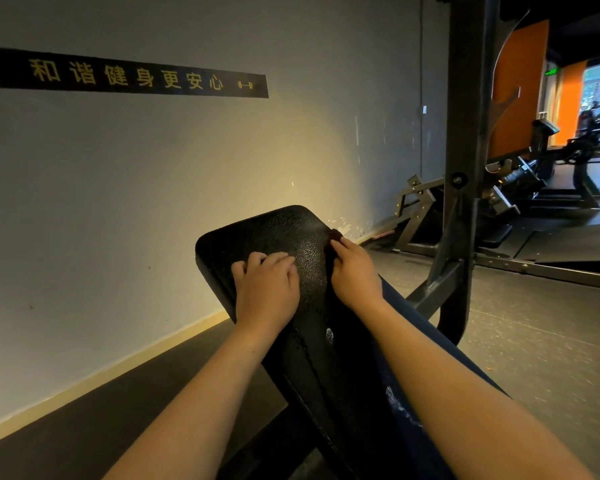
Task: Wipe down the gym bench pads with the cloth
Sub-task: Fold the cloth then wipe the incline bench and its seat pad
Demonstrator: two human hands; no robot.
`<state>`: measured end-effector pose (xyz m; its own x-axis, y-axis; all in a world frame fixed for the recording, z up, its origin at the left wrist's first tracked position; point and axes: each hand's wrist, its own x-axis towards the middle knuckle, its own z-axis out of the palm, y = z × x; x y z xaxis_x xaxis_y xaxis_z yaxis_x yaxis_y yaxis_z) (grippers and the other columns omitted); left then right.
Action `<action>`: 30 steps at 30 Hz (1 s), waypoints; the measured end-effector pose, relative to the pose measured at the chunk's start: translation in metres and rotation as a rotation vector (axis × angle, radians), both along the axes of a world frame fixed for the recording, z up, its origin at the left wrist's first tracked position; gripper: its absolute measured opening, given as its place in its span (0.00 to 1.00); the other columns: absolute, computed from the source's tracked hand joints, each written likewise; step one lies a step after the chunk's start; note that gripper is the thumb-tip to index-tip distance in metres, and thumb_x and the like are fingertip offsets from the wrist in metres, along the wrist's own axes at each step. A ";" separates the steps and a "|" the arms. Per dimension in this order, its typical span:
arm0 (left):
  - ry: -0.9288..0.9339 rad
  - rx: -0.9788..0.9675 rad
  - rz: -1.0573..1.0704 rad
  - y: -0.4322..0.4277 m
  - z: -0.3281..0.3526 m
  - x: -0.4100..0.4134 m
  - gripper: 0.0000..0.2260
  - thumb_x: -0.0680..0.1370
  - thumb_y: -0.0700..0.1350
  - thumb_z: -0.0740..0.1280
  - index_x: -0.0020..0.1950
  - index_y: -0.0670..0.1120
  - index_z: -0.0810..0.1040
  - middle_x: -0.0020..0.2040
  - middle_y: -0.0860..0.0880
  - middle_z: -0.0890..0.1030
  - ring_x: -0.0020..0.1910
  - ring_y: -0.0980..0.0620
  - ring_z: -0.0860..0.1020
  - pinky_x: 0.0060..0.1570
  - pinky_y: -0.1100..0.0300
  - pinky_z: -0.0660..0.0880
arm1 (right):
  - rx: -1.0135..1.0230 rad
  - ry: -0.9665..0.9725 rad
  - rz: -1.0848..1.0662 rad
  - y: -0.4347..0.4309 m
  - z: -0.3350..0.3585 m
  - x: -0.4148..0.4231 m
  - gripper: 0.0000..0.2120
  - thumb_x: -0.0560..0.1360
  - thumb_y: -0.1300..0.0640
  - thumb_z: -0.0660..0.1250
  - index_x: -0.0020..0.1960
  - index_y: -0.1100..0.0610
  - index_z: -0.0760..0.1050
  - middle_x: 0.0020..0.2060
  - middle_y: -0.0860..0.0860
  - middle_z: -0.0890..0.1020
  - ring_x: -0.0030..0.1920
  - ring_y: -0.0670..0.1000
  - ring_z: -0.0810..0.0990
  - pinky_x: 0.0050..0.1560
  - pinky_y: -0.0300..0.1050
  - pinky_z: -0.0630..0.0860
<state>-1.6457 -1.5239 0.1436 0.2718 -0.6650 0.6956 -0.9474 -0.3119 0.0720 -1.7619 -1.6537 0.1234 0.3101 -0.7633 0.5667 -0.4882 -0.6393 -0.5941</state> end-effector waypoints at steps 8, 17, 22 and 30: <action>0.132 -0.145 -0.051 0.020 -0.017 -0.004 0.16 0.86 0.50 0.56 0.68 0.52 0.79 0.68 0.53 0.79 0.69 0.52 0.72 0.70 0.50 0.62 | -0.101 -0.037 0.280 0.072 -0.009 0.018 0.19 0.83 0.57 0.59 0.73 0.51 0.72 0.73 0.49 0.71 0.75 0.50 0.64 0.77 0.47 0.59; 0.334 -0.224 -0.211 0.047 -0.051 -0.001 0.19 0.86 0.48 0.51 0.74 0.47 0.73 0.76 0.52 0.70 0.78 0.54 0.58 0.79 0.54 0.45 | -0.032 -0.007 0.149 0.092 -0.011 0.008 0.21 0.83 0.59 0.59 0.75 0.52 0.69 0.76 0.49 0.67 0.77 0.50 0.60 0.76 0.46 0.57; 0.437 -0.238 -0.244 0.070 -0.069 -0.006 0.20 0.87 0.47 0.52 0.78 0.47 0.66 0.80 0.52 0.62 0.79 0.58 0.52 0.79 0.57 0.49 | -0.094 0.052 0.339 0.121 -0.020 0.007 0.21 0.83 0.57 0.59 0.75 0.50 0.69 0.76 0.47 0.67 0.78 0.48 0.59 0.78 0.46 0.57; 0.630 -0.169 -0.391 0.090 -0.065 0.001 0.20 0.87 0.48 0.54 0.80 0.52 0.61 0.80 0.55 0.60 0.78 0.62 0.52 0.79 0.56 0.53 | -0.038 -0.037 0.271 0.158 -0.023 0.019 0.20 0.83 0.57 0.59 0.74 0.49 0.70 0.75 0.47 0.68 0.77 0.48 0.60 0.76 0.48 0.59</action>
<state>-1.6449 -1.4335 0.0790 0.4176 -0.6928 0.5879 -0.7509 0.1012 0.6526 -1.7428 -1.4957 0.1005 0.4786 -0.6330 0.6085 -0.2742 -0.7661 -0.5813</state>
